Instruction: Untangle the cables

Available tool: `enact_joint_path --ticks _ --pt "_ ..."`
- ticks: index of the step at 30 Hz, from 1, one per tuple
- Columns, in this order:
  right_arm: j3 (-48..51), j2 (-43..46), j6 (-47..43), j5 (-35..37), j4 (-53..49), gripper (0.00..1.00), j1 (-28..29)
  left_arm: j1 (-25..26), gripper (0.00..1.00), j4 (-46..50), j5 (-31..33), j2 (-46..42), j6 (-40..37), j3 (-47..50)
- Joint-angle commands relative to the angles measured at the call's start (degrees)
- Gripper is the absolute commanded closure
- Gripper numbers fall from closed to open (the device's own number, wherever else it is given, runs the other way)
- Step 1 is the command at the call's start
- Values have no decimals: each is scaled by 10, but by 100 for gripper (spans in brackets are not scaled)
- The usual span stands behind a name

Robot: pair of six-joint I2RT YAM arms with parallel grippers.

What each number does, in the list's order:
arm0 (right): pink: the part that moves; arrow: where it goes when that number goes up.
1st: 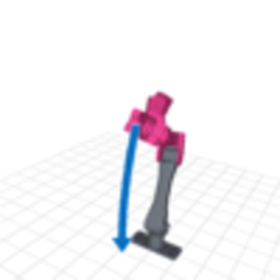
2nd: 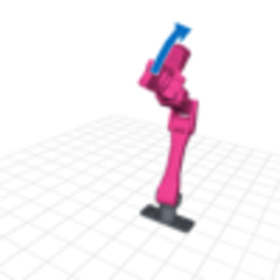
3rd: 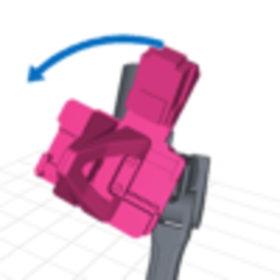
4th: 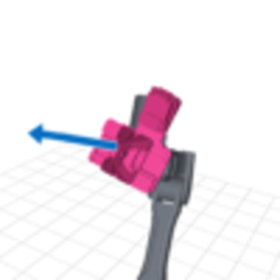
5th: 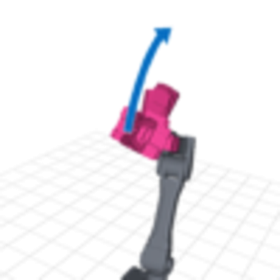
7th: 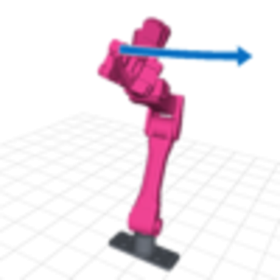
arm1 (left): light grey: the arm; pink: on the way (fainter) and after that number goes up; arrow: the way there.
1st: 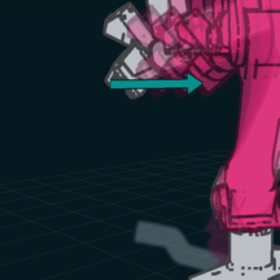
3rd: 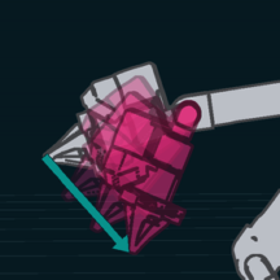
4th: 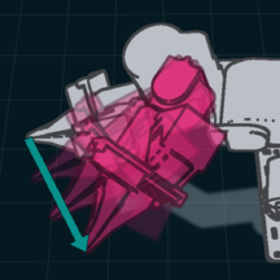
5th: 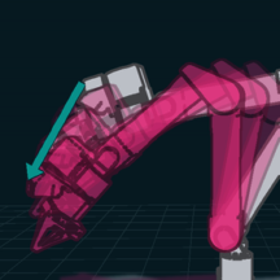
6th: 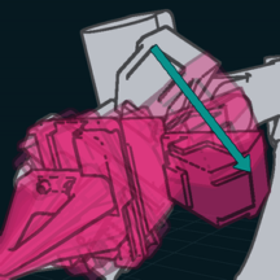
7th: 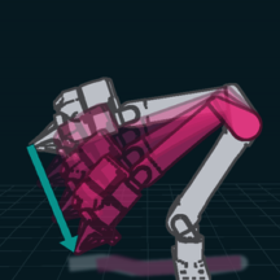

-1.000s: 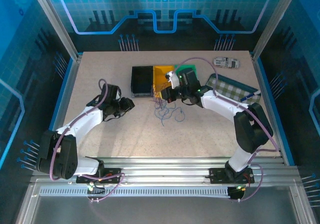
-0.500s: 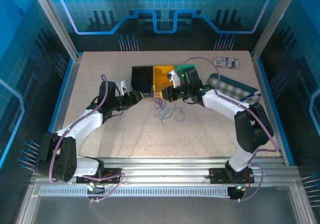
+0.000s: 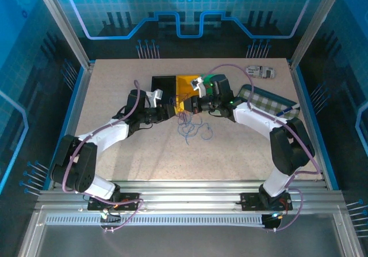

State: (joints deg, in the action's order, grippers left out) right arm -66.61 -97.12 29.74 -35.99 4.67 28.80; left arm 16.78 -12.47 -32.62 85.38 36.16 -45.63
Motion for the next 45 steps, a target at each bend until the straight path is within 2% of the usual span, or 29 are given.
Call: enact_joint_path --ticks 1,4,5,6,8,10,13,20,26,33,45 --pt "11 -2 28 -20 33 100 -6 3 83 -64 2 12 22 -22" --pt "24 2 33 -10 38 100 -6 3 100 -68 5 15 34 -29" --pt "29 3 34 -5 39 100 -7 3 100 -66 8 13 34 -30" --pt "32 6 35 2 38 94 -8 2 100 -62 10 11 32 -30" --pt "46 17 45 29 40 71 -18 2 100 -45 16 1 18 -30" --pt "62 33 55 49 54 57 -33 2 100 -22 10 -7 -5 -33" --pt "77 51 67 54 73 50 -61 2 100 27 -6 -19 -48 -41" --pt "61 50 46 13 52 50 -87 1 100 110 -4 -47 -118 -46" --pt "47 22 39 -17 30 52 -69 1 100 94 -6 -51 -101 -40" --pt "42 7 -8 -5 -39 50 -44 1 100 84 -14 -46 -91 -44" --pt "-1 -27 -57 14 -79 51 7 1 100 70 -42 -33 -76 -50"
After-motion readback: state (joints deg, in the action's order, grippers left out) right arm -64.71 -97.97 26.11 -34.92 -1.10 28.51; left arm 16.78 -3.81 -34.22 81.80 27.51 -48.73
